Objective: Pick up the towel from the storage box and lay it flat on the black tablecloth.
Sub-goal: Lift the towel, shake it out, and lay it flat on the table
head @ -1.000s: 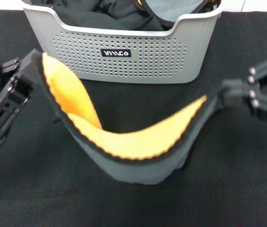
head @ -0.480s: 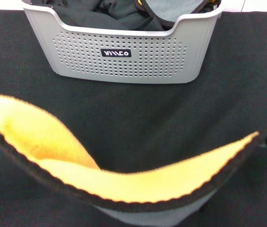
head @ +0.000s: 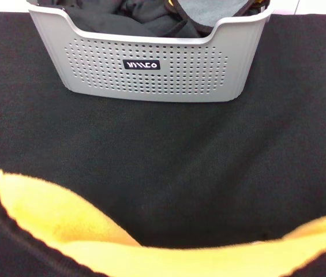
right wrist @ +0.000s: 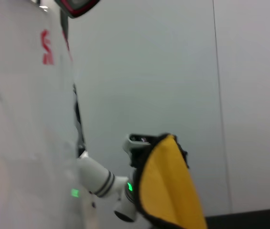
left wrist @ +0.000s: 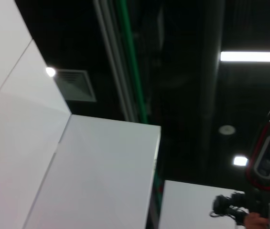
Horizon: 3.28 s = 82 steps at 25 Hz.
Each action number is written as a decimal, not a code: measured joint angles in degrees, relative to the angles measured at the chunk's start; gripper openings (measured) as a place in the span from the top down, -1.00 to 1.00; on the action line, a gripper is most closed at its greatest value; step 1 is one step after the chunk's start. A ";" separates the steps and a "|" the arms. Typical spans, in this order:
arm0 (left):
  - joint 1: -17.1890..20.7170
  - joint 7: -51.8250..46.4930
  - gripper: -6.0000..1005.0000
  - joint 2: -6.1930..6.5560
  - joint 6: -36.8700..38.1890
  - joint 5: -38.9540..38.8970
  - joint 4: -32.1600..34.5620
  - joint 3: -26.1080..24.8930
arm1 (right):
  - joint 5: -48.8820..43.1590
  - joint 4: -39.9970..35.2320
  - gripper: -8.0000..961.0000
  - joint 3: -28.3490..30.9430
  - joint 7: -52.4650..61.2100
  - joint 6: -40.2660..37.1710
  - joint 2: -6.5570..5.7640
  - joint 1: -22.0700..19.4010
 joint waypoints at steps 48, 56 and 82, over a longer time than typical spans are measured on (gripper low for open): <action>-33.05 24.58 0.95 -10.47 -45.99 -7.51 -42.19 -7.44 | -20.66 74.98 0.96 0.72 -32.26 43.54 -0.21 27.40; -32.99 33.67 0.95 -10.21 -46.44 -5.33 -42.04 -7.32 | -20.59 74.78 0.96 1.04 -31.85 45.00 -0.36 26.95; -32.15 59.84 0.94 -10.39 -55.57 -5.74 -34.61 -7.78 | -22.31 65.89 0.96 -13.06 -26.46 60.50 -0.28 30.18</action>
